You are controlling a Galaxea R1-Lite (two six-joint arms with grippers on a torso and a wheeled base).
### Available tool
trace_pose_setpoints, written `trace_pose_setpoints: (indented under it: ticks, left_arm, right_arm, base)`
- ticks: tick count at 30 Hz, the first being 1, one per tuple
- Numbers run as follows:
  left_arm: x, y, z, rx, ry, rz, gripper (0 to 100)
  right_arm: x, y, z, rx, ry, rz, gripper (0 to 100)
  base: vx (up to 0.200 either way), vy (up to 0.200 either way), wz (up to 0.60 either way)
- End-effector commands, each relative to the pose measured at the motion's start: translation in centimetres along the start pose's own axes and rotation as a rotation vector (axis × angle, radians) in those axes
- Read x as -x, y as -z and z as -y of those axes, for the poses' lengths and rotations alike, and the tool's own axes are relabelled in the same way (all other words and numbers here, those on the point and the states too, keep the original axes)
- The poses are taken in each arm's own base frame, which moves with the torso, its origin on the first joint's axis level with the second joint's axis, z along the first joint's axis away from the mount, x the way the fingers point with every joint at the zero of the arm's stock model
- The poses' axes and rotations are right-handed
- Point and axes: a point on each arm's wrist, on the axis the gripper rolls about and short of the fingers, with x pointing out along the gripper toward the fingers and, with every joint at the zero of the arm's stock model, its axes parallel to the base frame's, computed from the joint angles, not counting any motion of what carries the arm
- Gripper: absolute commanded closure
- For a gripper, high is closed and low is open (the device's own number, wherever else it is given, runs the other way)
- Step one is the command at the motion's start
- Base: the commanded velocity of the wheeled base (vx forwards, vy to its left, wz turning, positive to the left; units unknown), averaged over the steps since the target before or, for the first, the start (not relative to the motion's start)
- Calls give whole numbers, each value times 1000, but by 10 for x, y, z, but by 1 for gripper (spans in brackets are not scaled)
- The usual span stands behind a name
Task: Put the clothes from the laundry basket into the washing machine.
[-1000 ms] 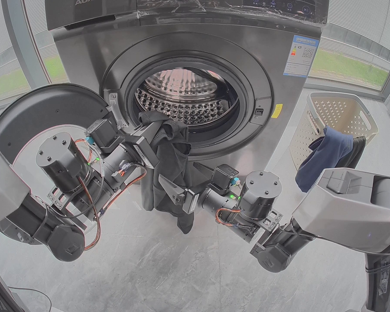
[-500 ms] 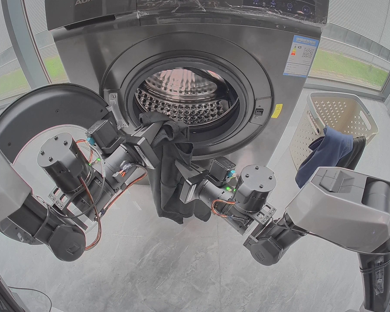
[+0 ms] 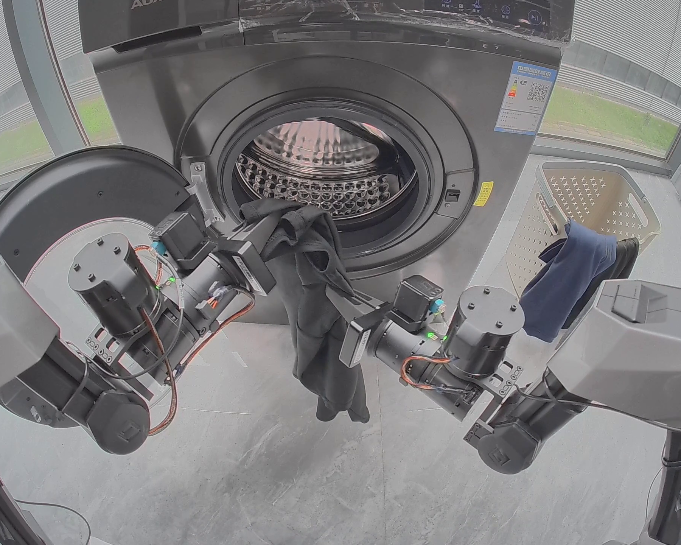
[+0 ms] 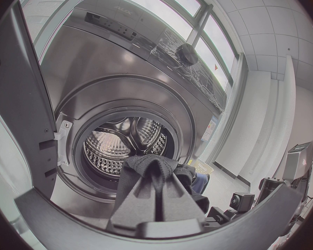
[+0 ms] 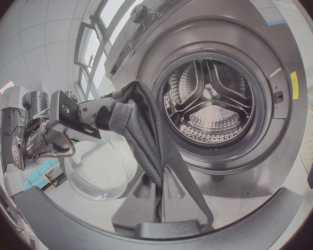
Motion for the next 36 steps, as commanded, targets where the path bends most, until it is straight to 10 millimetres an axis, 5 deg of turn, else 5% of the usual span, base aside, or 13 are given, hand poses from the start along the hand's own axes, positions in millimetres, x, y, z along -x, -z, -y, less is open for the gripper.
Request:
trace_pose_setpoints:
  ticks: [1,2,15,25,36]
  left_arm:
    - [-1,0,0,0,0,3,100]
    - [-1,-1,0,0,0,5,100]
    - [-1,-5,3,1,10,18,100]
    - [-3,-9,2,1,-9,39,100]
    - [-5,-11,2,1,-7,49,100]
  right_arm:
    - [7,-8,-1,2,2,2,100]
    - [7,-7,-1,0,0,2,0]
    - [2,1,-8,-5,-27,-8,0]
    - [-13,38,-16,-14,-59,-53,0]
    - [-35,52,-10,-21,-53,-26,0]
  base:
    - [0,0,0]
    - [0,0,0]
    - [0,0,0]
    - [0,0,0]
    - [0,0,0]
